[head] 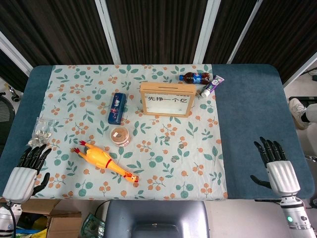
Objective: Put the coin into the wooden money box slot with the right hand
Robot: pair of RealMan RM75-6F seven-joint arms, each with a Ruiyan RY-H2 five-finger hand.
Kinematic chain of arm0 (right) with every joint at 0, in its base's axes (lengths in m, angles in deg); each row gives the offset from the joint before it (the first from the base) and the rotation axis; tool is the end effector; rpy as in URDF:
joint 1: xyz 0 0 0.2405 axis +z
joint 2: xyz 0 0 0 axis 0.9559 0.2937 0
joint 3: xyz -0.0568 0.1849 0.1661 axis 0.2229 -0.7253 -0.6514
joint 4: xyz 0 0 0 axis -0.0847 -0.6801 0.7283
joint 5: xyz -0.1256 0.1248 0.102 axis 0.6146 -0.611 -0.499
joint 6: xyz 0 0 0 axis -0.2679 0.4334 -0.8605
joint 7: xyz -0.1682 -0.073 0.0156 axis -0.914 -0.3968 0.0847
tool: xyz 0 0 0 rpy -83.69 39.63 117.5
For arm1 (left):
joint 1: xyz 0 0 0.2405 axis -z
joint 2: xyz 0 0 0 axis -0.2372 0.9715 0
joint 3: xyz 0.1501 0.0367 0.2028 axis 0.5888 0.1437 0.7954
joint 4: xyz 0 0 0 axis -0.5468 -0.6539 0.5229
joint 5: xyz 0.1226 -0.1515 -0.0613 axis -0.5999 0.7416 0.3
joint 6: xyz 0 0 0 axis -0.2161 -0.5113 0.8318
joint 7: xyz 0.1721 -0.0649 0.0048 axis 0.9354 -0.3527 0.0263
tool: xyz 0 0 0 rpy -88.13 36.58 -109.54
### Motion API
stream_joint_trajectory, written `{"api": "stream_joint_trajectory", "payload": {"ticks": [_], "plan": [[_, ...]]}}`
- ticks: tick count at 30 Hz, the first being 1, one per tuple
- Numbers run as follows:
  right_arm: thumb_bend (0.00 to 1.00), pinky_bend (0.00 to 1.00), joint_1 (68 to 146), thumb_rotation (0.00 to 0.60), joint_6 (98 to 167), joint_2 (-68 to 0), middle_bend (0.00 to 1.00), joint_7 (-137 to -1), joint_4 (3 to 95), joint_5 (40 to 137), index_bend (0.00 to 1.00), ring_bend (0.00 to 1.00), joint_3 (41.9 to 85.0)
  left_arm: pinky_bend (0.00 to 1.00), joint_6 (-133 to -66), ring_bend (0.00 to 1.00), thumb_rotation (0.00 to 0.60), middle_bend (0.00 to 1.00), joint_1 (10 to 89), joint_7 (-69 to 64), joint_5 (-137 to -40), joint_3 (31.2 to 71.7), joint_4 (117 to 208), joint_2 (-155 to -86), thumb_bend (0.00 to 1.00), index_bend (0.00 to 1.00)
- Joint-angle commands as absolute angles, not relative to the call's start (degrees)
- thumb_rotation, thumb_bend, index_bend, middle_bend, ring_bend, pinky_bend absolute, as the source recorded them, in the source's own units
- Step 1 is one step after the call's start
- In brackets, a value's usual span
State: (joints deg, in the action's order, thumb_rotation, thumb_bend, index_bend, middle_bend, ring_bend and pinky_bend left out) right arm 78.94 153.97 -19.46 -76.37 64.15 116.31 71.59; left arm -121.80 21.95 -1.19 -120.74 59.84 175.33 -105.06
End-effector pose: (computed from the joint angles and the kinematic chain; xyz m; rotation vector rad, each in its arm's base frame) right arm -0.2944 -0.2235 0.1347 1.4913 -0.8021 0.8933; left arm -0.2935 0.2270 0.1384 -1.5656 -0.7687 -0.9326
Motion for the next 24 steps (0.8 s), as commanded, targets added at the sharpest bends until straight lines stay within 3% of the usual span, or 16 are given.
{"api": "stream_joint_trajectory", "payload": {"ticks": [1, 9, 13, 17, 24], "plan": [[0.20, 0.00, 79.07, 0.600, 153.84, -19.58, 0.00, -76.52, 64.07, 116.48, 0.00, 0.00, 71.64, 0.04, -121.59, 0.00, 0.600, 0.00, 21.94, -1.11, -120.51, 59.88, 175.33, -105.07, 0.48, 0.00], [0.20, 0.00, 81.04, 0.600, 152.99, -21.65, 0.00, -76.18, 62.59, 119.80, 0.03, 0.00, 71.96, 0.04, -121.97, 0.00, 0.600, 0.00, 21.93, -1.69, -120.91, 59.87, 175.72, -104.75, 0.48, 0.00], [0.20, 0.00, 84.76, 0.600, 150.38, -23.68, 0.00, -77.40, 61.06, 122.16, 0.26, 0.00, 70.86, 0.04, -121.55, 0.00, 0.600, 0.00, 22.20, -2.32, -120.98, 59.91, 175.60, -104.57, 0.48, 0.00], [0.20, 0.00, 89.52, 0.600, 145.95, -26.45, 0.01, -80.26, 60.07, 122.72, 0.41, 0.00, 68.85, 0.04, -121.66, 0.00, 0.600, 0.00, 22.26, -3.22, -121.02, 59.85, 175.50, -104.29, 0.48, 0.00], [0.27, 0.00, 96.44, 0.600, 138.29, -33.99, 0.07, -82.50, 55.41, 121.55, 0.53, 0.00, 67.27, 0.04, -121.74, 0.00, 0.600, 0.00, 22.47, -4.92, -121.44, 59.90, 175.43, -103.78, 0.48, 0.00]]}}
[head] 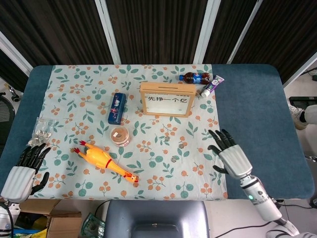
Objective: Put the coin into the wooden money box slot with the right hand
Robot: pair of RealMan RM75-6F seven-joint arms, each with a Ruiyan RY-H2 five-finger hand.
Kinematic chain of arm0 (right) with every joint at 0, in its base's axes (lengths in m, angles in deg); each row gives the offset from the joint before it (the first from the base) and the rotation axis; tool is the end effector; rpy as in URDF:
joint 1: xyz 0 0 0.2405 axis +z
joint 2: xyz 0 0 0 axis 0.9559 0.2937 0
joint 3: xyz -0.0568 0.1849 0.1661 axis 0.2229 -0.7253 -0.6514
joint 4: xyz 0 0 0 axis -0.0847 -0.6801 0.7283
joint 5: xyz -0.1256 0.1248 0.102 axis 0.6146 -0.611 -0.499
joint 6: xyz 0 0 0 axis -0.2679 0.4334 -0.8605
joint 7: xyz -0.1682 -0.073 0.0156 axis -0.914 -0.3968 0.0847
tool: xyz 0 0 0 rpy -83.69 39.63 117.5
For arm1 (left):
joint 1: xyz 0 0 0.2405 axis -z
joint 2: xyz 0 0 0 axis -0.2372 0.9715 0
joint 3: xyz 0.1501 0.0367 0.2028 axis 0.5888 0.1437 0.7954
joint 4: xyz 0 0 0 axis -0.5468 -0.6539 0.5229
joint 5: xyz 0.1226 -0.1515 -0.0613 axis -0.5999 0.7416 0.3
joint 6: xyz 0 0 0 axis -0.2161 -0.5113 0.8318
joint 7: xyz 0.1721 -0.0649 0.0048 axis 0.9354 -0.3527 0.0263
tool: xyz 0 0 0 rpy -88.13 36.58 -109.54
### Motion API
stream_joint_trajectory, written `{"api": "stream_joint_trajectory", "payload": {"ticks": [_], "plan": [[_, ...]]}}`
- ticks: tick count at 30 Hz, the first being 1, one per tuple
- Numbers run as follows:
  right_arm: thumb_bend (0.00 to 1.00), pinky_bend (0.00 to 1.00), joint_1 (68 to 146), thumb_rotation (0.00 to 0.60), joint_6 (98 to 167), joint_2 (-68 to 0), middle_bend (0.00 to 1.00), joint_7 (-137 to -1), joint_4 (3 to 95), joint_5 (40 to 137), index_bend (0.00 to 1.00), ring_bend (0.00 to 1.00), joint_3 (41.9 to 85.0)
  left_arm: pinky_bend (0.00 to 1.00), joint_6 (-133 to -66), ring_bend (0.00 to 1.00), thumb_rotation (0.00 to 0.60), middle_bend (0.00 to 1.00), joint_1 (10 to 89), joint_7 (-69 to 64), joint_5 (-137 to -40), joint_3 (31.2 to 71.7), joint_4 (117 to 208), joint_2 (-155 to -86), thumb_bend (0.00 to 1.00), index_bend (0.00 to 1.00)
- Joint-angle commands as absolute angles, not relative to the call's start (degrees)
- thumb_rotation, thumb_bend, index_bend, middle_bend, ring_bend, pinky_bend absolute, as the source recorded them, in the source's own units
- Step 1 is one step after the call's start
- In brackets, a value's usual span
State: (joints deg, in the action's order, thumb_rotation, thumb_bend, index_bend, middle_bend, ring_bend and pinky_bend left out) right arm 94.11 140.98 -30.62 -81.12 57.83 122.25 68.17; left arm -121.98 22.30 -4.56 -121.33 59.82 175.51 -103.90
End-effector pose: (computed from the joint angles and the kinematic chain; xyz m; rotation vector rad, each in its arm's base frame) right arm -0.2136 -0.2957 0.0478 1.8235 -0.6324 1.0162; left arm -0.2915 0.2287 0.1444 -1.5647 -0.7942 -0.9734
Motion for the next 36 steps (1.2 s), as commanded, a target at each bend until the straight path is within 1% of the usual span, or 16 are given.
{"api": "stream_joint_trajectory", "payload": {"ticks": [1, 6, 10, 15, 17, 19, 25, 34, 36], "plan": [[0.27, 0.00, 97.02, 0.600, 137.96, -35.41, 0.08, -82.88, 54.23, 121.37, 0.54, 0.00, 67.17, 0.04, -121.53, 0.00, 0.600, 0.00, 22.56, -5.14, -121.46, 59.96, 175.37, -103.73, 0.48, 0.00], [0.28, 0.00, 98.53, 0.600, 137.36, -41.03, 0.11, -81.23, 49.04, 120.61, 0.58, 0.00, 67.57, 0.04, -121.18, 0.00, 0.600, 0.00, 22.73, -5.56, -121.30, 59.97, 175.36, -103.61, 0.48, 0.00], [0.35, 0.00, 99.56, 0.600, 136.74, -44.28, 0.13, -79.92, 45.07, 120.39, 0.61, 0.00, 68.35, 0.04, -121.25, 0.00, 0.600, 0.00, 22.71, -5.80, -121.42, 60.07, 175.36, -103.50, 0.48, 0.00], [0.41, 0.00, 100.24, 0.600, 136.43, -45.62, 0.15, -79.26, 43.44, 120.03, 0.64, 0.00, 68.28, 0.04, -121.22, 0.00, 0.600, 0.00, 22.72, -5.80, -121.39, 60.08, 175.37, -103.50, 0.48, 0.00], [0.41, 0.00, 101.11, 0.600, 135.16, -46.63, 0.15, -78.41, 42.55, 119.17, 0.65, 0.00, 68.07, 0.04, -121.14, 0.00, 0.600, 0.00, 22.74, -5.80, -121.38, 60.12, 175.36, -103.50, 0.48, 0.00], [0.41, 0.00, 102.88, 0.600, 132.78, -49.01, 0.15, -78.27, 41.04, 118.15, 0.65, 0.00, 67.52, 0.04, -121.13, 0.00, 0.600, 0.00, 22.74, -5.98, -121.30, 60.10, 175.34, -103.44, 0.48, 0.00], [0.41, 0.00, 105.14, 0.600, 129.91, -52.49, 0.15, -79.18, 37.91, 116.31, 0.62, 0.00, 67.25, 0.04, -121.29, 0.00, 0.600, 0.00, 22.68, -6.70, -121.18, 60.07, 175.28, -103.17, 0.48, 0.00], [0.41, 0.00, 106.98, 0.600, 128.33, -53.97, 0.15, -80.37, 37.08, 115.36, 0.60, 0.00, 67.89, 0.04, -121.94, 0.00, 0.600, 0.00, 22.45, -7.65, -121.42, 60.12, 175.03, -102.89, 0.48, 0.00], [0.43, 0.00, 107.23, 0.600, 127.97, -54.08, 0.15, -80.68, 36.97, 115.24, 0.60, 0.00, 68.20, 0.04, -122.04, 0.00, 0.600, 0.00, 22.41, -7.73, -121.47, 60.12, 175.00, -102.86, 0.48, 0.00]]}}
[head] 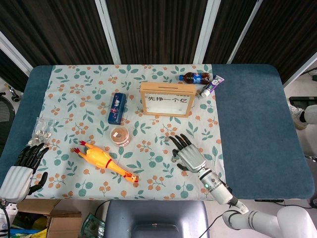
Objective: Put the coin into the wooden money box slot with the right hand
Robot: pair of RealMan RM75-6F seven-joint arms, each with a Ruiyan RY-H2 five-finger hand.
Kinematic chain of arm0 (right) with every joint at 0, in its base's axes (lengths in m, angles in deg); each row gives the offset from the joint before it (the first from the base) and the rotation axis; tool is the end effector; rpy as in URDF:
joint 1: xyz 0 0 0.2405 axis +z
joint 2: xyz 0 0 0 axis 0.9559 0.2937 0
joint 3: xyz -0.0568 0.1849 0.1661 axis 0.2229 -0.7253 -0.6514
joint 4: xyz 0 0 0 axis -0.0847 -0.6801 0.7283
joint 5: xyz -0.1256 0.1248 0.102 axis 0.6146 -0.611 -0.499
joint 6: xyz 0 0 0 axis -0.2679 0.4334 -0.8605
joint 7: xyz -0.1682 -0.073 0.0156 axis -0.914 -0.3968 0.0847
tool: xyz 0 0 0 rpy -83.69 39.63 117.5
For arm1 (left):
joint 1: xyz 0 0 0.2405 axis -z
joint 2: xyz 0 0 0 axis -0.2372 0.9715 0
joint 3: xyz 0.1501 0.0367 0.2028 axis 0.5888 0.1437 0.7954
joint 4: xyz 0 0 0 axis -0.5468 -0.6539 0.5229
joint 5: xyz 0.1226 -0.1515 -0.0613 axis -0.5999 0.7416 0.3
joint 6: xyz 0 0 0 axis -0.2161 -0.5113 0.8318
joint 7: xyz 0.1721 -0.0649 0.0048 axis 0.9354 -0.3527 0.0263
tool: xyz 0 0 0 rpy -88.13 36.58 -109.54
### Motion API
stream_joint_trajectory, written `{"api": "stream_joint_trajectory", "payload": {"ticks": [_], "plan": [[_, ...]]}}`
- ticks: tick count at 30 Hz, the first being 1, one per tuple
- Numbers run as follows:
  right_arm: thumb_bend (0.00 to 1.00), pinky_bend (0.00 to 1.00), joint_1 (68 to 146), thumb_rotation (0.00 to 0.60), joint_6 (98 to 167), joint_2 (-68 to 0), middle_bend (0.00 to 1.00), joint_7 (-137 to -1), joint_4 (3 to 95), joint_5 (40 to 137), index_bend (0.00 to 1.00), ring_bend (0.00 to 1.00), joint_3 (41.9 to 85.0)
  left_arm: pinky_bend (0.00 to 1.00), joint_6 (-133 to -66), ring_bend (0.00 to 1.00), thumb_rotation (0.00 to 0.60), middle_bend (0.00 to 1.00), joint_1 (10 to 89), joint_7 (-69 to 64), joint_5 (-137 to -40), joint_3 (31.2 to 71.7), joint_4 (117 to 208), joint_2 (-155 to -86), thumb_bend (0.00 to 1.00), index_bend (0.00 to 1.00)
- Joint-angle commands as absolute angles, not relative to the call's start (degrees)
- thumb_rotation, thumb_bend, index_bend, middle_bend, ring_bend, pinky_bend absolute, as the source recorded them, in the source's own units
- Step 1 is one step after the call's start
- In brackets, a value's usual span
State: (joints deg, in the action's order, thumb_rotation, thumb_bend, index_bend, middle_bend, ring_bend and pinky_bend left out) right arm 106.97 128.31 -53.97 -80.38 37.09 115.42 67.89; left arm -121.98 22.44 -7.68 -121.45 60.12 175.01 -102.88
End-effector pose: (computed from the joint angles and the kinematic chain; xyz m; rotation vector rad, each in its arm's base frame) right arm -0.1684 -0.3363 -0.0892 1.9987 -0.7249 0.9678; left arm -0.2945 0.2287 0.1499 -1.5632 -0.8213 -0.9908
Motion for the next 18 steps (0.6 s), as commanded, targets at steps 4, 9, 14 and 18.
{"api": "stream_joint_trajectory", "payload": {"ticks": [4, 9, 14, 18], "plan": [[0.47, 0.00, 107.55, 0.600, 127.28, -54.37, 0.15, -81.17, 36.87, 114.54, 0.60, 0.00, 68.59, 0.04, -122.32, 0.00, 0.600, 0.00, 22.30, -7.95, -121.56, 60.12, 174.98, -102.81, 0.48, 0.00], [0.47, 0.00, 108.07, 0.600, 126.39, -54.67, 0.15, -81.61, 36.63, 113.46, 0.60, 0.00, 68.50, 0.04, -122.40, 0.00, 0.600, 0.00, 22.29, -8.19, -121.69, 60.18, 174.90, -102.74, 0.48, 0.00], [0.47, 0.00, 108.54, 0.600, 125.66, -54.84, 0.15, -82.18, 36.52, 112.71, 0.60, 0.00, 68.69, 0.04, -122.42, 0.00, 0.600, 0.00, 22.29, -8.48, -121.64, 60.15, 174.84, -102.66, 0.48, 0.00], [0.47, 0.00, 108.71, 0.600, 125.58, -55.05, 0.15, -82.68, 36.21, 112.31, 0.60, 0.00, 68.83, 0.04, -122.56, 0.00, 0.600, 0.00, 22.24, -8.62, -121.69, 60.14, 174.81, -102.61, 0.48, 0.00]]}}
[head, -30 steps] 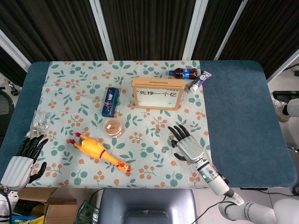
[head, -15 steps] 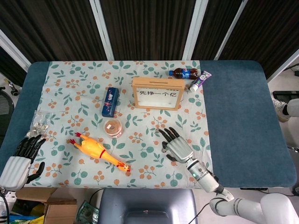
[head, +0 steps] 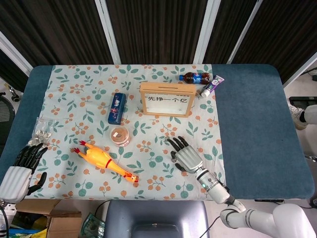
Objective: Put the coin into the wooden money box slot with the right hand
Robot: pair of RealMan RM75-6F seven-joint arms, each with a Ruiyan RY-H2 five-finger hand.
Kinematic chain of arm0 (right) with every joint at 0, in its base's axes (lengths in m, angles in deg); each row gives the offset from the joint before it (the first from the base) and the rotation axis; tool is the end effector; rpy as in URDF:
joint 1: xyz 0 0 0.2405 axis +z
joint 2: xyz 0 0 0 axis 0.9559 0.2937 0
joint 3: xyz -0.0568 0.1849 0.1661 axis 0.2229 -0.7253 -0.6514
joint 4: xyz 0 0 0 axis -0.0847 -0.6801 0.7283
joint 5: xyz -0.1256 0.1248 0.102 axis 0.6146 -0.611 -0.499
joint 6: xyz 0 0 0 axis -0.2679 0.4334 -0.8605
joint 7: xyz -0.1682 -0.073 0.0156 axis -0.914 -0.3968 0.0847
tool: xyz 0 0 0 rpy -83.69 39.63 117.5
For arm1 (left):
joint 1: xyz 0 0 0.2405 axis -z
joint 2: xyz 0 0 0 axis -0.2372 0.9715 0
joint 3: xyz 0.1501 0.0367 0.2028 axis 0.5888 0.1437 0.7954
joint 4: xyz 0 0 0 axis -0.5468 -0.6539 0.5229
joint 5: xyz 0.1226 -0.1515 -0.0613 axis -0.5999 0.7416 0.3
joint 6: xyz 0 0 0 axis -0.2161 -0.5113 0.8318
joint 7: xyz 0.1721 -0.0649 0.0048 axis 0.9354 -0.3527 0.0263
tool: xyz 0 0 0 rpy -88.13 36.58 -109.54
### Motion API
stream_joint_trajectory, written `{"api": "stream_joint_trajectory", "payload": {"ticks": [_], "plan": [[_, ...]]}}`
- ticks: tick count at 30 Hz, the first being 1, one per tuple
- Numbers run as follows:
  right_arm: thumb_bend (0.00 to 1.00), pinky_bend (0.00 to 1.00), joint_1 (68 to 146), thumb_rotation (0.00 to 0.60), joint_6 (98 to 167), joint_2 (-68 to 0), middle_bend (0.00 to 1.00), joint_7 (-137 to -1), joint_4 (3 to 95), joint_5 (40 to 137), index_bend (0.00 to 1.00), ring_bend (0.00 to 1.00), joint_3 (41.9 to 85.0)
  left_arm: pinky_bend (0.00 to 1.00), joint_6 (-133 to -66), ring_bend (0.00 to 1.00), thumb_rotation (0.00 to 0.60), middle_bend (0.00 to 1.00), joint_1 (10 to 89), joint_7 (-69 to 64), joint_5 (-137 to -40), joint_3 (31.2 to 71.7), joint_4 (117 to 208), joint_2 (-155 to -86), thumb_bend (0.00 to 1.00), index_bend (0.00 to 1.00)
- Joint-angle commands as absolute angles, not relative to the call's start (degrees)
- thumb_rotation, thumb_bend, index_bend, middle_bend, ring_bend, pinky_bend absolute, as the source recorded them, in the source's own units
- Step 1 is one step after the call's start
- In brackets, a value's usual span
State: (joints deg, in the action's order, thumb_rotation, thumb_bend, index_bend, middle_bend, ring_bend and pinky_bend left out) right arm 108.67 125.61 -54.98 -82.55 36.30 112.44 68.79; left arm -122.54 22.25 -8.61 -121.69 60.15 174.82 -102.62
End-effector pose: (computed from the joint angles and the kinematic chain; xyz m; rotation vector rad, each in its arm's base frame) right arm -0.1690 -0.3381 -0.1023 2.0364 -0.7304 0.9011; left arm -0.2948 0.2276 0.1528 -1.5579 -0.8232 -1.0027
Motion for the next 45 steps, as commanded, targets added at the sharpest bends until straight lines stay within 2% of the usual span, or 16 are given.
{"api": "stream_joint_trajectory", "payload": {"ticks": [1, 45], "plan": [[0.47, 0.00, 108.75, 0.600, 125.49, -55.09, 0.15, -82.84, 36.12, 112.10, 0.60, 0.00, 68.84, 0.04, -122.57, 0.00, 0.600, 0.00, 22.25, -8.64, -121.67, 60.11, 174.80, -102.61, 0.48, 0.00], [0.47, 0.00, 110.19, 0.600, 124.97, -55.00, 0.15, -85.44, 37.16, 109.44, 0.57, 0.00, 69.10, 0.04, -122.87, 0.00, 0.600, 0.00, 22.10, -8.81, -121.90, 60.19, 174.71, -102.59, 0.48, 0.00]]}}
